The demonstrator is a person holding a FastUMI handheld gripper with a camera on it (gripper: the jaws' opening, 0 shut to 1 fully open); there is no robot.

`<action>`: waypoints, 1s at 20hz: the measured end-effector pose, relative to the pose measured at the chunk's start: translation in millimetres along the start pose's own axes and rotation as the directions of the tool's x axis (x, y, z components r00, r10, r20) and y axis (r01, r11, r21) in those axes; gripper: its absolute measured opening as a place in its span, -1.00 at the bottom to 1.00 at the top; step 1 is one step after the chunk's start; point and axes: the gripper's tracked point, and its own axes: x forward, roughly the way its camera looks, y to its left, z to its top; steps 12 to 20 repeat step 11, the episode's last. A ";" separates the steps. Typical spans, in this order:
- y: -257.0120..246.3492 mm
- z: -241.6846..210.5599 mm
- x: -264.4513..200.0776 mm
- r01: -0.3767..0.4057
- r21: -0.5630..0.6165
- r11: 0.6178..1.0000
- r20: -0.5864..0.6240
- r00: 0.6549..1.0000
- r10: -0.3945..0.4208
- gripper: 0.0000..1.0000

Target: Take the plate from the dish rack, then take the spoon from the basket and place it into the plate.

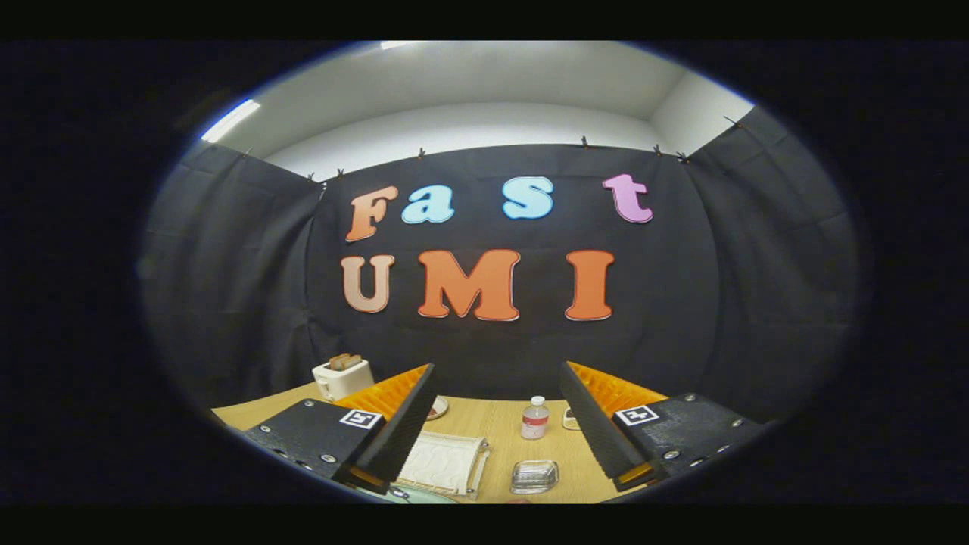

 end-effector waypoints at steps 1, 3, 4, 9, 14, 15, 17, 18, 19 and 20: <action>2.0 3.0 0.7 -0.003 -0.001 1.000 0.007 1.000 0.003 0.93; 4.4 6.8 1.7 -0.007 -0.001 1.000 0.013 1.000 0.007 0.93; 5.9 8.0 1.3 -0.010 -0.001 1.000 0.013 1.000 0.010 0.93; 9.0 23.2 3.3 -0.006 -0.009 1.000 0.049 0.999 0.007 0.93; 9.5 34.9 2.5 0.005 -0.023 1.000 0.082 0.997 -0.003 0.93; 9.5 34.9 2.5 0.005 -0.023 1.000 0.082 0.997 -0.003 0.93; 9.5 34.9 2.5 0.005 -0.023 1.000 0.082 0.997 -0.003 0.93; 9.5 34.9 2.5 0.005 -0.023 1.000 0.082 0.997 -0.003 0.93; 9.5 34.9 2.5 0.005 -0.023 1.000 0.082 0.997 -0.003 0.93; 9.5 34.9 2.5 0.005 -0.023 1.000 0.082 0.997 -0.003 0.93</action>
